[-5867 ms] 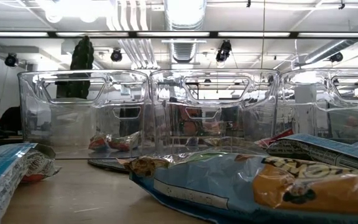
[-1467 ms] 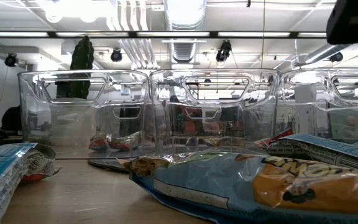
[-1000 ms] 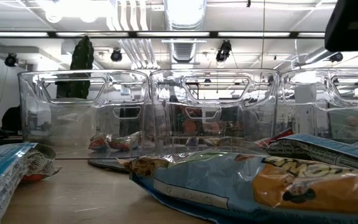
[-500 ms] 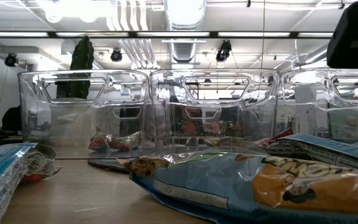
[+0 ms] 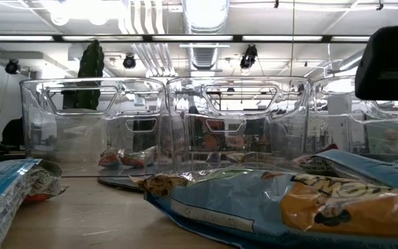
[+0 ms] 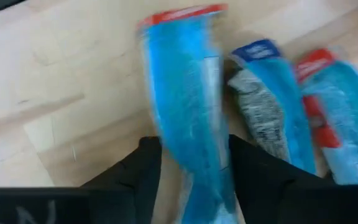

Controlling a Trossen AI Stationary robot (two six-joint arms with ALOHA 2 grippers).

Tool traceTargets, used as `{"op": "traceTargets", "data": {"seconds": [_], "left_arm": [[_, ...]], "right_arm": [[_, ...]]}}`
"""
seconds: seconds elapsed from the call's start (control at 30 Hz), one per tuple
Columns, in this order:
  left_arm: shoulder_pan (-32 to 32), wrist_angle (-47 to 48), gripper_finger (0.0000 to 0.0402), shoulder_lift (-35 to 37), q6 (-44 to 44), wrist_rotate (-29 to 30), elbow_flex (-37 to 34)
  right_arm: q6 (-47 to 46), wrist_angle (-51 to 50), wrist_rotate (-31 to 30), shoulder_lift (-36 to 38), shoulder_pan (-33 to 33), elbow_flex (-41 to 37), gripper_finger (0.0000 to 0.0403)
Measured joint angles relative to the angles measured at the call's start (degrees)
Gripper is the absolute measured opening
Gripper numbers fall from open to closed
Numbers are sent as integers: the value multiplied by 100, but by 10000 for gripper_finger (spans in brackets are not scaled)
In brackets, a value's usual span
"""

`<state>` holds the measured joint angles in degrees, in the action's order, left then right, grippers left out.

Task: Pick and place Granola Bars by type
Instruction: Put the red granola bar into the left transparent bin

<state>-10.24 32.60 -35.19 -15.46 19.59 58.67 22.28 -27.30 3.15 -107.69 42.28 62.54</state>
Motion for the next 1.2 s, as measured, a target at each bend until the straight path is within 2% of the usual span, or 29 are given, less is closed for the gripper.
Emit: {"op": "traceTargets", "data": {"seconds": [0.1, 0.33, 0.43, 0.8, 1.0, 1.2], "left_arm": [[0, 0, 0, 6, -1, 1, 0], [0, 0, 0, 8, 0, 2, 0], [-2, 0, 0, 8, 0, 2, 0], [-2, 1, 0, 8, -105, 2, 0], [-7, 0, 0, -14, -118, 0, 0], [-7, -1, 0, -28, -121, 1, 0]], "right_arm": [[-47, -100, -10, -47, 9, 190, 137], [-412, -416, -15, 38, 7, 476, 44], [-431, -697, -15, 47, 9, 568, 24], [-789, -1644, -64, 571, -7, 1013, 31], [-1335, -1844, -533, 1112, -132, 1538, 32], [-1838, -1907, -910, 1550, -530, 2145, 32]]}}
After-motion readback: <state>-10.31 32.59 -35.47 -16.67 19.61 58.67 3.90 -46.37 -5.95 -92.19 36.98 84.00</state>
